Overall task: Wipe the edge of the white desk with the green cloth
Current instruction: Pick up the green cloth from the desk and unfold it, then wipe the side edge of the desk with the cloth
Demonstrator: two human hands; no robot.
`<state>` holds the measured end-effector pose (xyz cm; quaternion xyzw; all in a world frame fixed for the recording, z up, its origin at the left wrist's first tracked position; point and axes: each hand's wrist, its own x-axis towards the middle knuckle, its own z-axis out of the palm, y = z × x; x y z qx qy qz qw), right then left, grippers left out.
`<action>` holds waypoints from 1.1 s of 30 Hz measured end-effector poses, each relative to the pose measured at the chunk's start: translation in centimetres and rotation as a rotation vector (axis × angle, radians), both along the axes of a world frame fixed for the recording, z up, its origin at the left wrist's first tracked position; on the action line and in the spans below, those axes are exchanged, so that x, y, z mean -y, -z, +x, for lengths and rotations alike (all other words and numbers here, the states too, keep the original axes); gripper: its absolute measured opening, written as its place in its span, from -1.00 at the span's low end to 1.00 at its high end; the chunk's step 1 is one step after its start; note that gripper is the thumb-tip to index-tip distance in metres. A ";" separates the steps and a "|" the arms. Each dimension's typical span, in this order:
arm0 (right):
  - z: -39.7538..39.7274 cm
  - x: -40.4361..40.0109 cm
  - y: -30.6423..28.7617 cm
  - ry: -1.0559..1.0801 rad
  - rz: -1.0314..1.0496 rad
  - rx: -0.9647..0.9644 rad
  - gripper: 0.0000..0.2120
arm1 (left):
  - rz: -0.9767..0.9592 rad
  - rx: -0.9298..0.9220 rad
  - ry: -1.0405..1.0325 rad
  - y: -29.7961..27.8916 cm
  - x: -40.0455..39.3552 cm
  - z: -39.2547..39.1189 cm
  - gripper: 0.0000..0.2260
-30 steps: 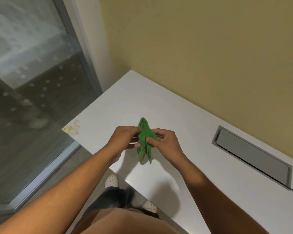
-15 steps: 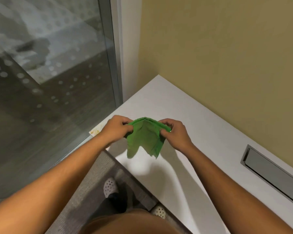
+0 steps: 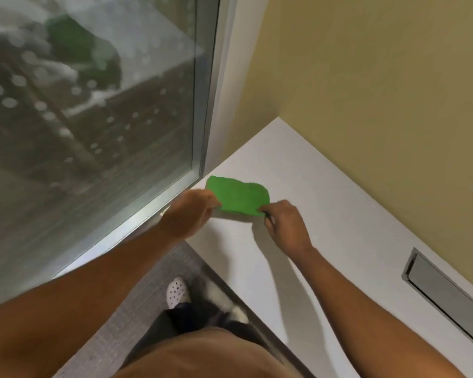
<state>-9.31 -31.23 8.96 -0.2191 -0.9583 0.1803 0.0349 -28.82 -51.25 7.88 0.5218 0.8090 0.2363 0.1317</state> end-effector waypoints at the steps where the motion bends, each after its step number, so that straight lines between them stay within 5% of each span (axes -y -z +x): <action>1: 0.6 0.7 1.2 -0.032 -0.002 0.052 -0.72 | -0.043 -0.087 0.055 1.7 0.8 1.0 -0.81; 7: 3.5 3.8 5.9 -0.222 -0.081 0.325 -0.73 | -0.353 -0.192 0.155 8.5 5.2 7.1 -0.65; 16: 1.3 4.6 8.7 -0.461 0.070 0.184 -0.61 | -0.141 -0.182 -0.057 11.1 8.2 16.7 -0.72; 19: -1.5 4.2 10.0 -0.548 0.134 0.312 -0.41 | -0.121 0.023 -0.346 11.7 6.9 20.7 -0.64; 24: -5.1 4.5 12.7 -0.631 0.218 0.453 -0.12 | -0.158 0.283 -0.852 12.1 2.8 24.1 -0.23; 29: -6.2 5.5 14.8 -0.604 0.245 0.381 -0.09 | -0.073 0.457 -1.076 13.4 -1.1 24.0 -0.19; 33: -9.3 5.9 15.7 -0.615 0.249 0.288 -0.08 | -0.084 0.399 -1.190 14.6 -3.5 24.7 -0.25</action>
